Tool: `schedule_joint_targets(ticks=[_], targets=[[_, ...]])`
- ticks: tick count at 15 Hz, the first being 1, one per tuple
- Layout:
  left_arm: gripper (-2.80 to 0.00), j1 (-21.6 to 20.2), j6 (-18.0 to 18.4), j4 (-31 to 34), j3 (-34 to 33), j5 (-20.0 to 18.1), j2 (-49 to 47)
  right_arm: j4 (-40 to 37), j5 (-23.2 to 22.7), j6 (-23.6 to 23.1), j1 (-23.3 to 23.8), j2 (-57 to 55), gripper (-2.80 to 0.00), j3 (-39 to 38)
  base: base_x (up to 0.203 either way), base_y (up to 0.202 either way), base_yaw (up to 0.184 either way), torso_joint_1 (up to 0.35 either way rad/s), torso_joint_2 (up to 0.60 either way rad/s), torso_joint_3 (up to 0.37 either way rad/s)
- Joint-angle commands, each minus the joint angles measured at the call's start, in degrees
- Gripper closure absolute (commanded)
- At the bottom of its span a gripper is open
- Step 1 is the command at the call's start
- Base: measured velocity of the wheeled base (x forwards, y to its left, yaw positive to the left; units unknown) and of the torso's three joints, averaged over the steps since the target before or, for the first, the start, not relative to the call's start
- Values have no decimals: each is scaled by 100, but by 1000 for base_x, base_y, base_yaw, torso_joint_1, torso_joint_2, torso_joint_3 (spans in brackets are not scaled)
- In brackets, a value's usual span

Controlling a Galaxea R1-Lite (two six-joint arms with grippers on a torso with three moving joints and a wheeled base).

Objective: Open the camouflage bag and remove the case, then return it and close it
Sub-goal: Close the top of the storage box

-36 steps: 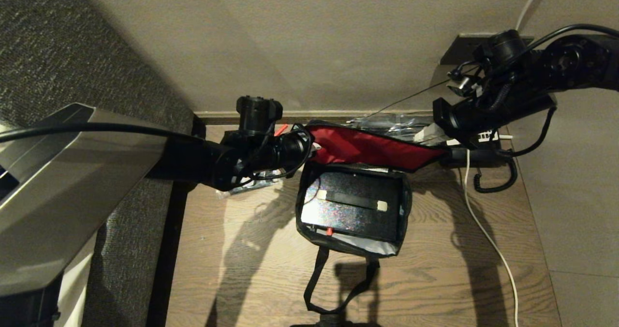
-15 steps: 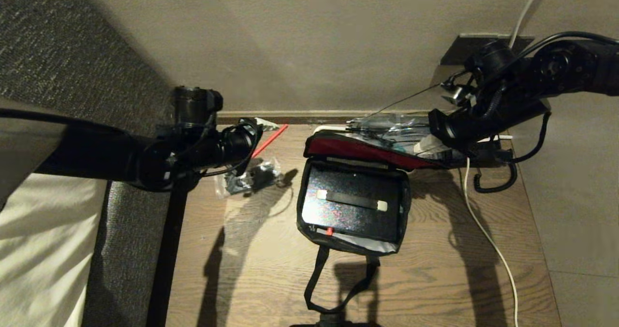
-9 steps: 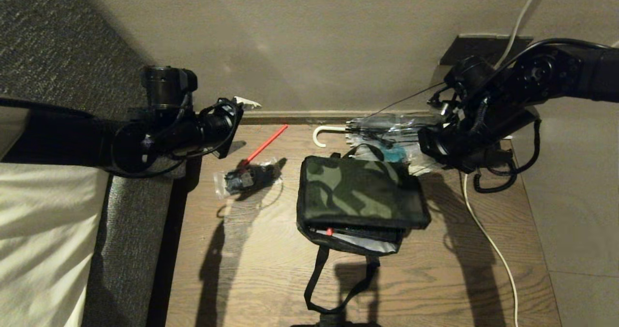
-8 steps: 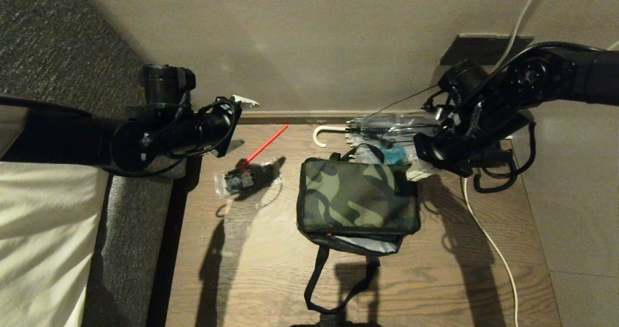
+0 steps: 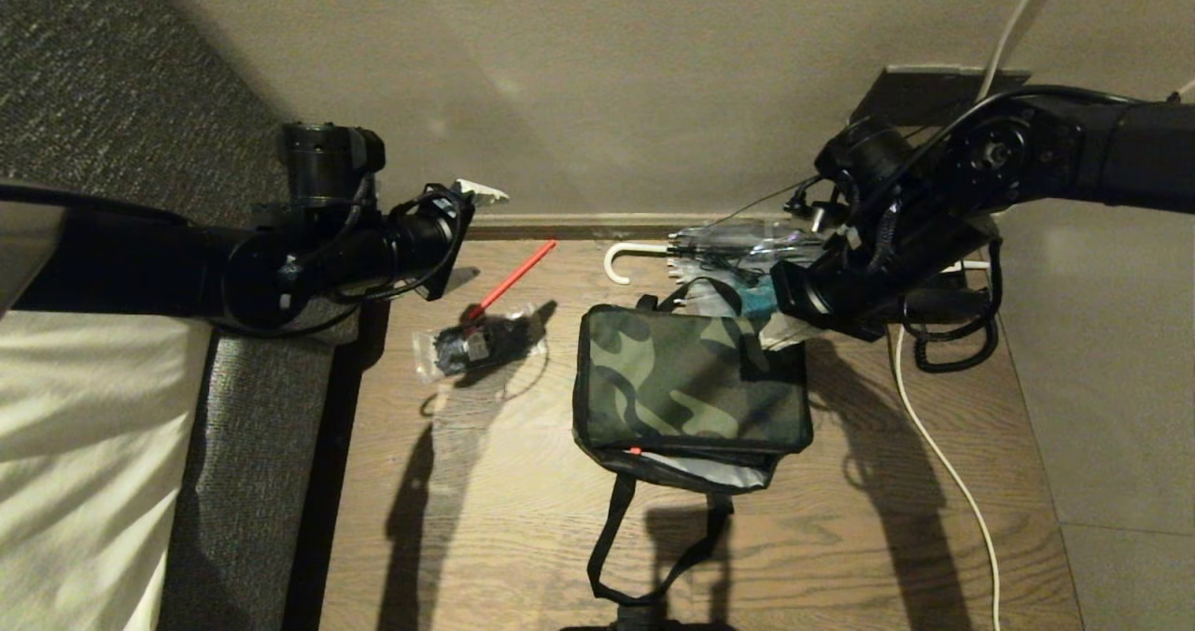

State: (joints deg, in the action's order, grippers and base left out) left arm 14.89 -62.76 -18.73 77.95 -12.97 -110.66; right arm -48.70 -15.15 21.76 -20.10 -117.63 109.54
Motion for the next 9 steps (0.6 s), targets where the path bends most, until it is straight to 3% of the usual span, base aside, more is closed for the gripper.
schedule_joint_targets(ticks=[1,3,9], targets=[[-280,129,-35,-16,20,2,-153,13,135,5,160,-160,0,163,0,0,0,0,0,0],[-280,225,-45,-25,104,-4,-291,181,389,-27,367,-320,0,169,0,0,0,0,0,0],[-280,690,-94,23,723,5,-923,907,519,-603,1068,-843,0,173,0,0,0,0,0,0]])
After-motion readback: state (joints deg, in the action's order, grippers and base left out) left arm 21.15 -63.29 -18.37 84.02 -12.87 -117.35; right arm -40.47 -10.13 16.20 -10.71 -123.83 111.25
